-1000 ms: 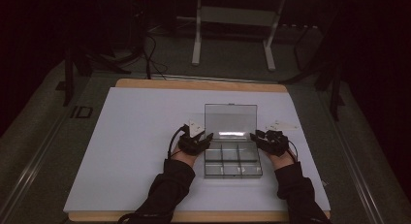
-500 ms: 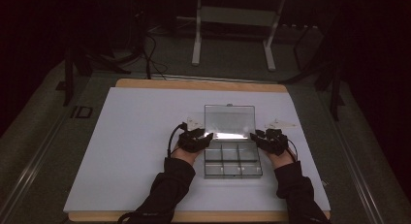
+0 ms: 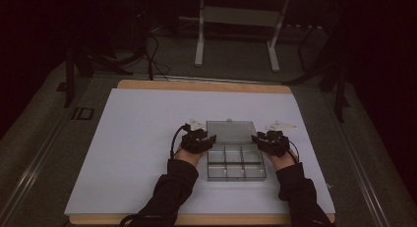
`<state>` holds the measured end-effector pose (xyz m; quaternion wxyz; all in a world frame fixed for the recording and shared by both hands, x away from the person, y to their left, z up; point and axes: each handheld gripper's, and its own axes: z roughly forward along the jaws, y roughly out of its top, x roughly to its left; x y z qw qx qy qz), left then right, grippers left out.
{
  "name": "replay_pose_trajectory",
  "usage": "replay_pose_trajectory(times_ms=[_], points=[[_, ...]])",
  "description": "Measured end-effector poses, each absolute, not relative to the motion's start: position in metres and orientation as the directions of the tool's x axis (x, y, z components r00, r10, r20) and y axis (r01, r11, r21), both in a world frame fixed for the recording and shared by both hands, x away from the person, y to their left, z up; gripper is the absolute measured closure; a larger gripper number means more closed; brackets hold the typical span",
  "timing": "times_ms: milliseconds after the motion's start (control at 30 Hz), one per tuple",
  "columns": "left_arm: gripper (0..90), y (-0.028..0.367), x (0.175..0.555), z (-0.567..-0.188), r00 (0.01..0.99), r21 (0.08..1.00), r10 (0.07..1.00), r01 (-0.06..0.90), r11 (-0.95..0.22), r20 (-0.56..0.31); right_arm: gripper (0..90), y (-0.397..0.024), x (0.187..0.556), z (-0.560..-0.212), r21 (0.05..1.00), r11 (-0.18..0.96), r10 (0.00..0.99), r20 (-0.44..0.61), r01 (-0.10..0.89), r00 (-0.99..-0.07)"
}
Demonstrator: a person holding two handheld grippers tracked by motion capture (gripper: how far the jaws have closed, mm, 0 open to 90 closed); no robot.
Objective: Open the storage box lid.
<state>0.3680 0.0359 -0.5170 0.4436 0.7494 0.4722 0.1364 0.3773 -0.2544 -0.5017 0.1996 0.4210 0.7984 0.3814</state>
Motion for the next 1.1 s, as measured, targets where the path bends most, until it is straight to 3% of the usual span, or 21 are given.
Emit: replay_pose_trajectory(times_ms=[167,300,433,500,633,767,867,1100], points=[[57.2,0.037,0.368,-0.516,0.548,0.804,0.816,0.562,-0.195,-0.185,61.5,-0.254,0.380,-0.499,0.764,0.379,0.812,-0.005,0.522,-0.583],[51.6,0.039,0.365,-0.512,0.631,0.835,0.757,0.499,-0.231,-0.168,57.9,-0.254,0.381,-0.495,0.762,0.398,0.799,-0.015,0.510,-0.602],[40.8,0.039,0.362,-0.508,0.672,0.838,0.725,0.475,-0.270,-0.147,53.6,-0.253,0.379,-0.491,0.759,0.418,0.783,-0.023,0.499,-0.621],[35.9,0.039,0.361,-0.506,0.687,0.832,0.709,0.481,-0.276,-0.162,46.9,-0.252,0.378,-0.489,0.754,0.436,0.771,-0.031,0.491,-0.636],[15.9,0.037,0.358,-0.503,0.701,0.827,0.698,0.474,-0.304,-0.145,37.1,-0.251,0.377,-0.487,0.747,0.454,0.762,-0.043,0.486,-0.647],[6.4,0.037,0.356,-0.500,0.725,0.830,0.671,0.464,-0.309,-0.155,21.0,-0.252,0.374,-0.484,0.766,0.436,0.754,-0.024,0.473,-0.656],[6.3,0.035,0.354,-0.496,0.745,0.823,0.650,0.458,-0.337,-0.149,15.1,-0.252,0.372,-0.482,0.772,0.436,0.756,-0.036,0.463,-0.653],[2.9,0.034,0.349,-0.491,0.775,0.835,0.609,0.441,-0.330,-0.169,14.0,-0.255,0.370,-0.481,0.765,0.431,0.751,-0.011,0.478,-0.660]])
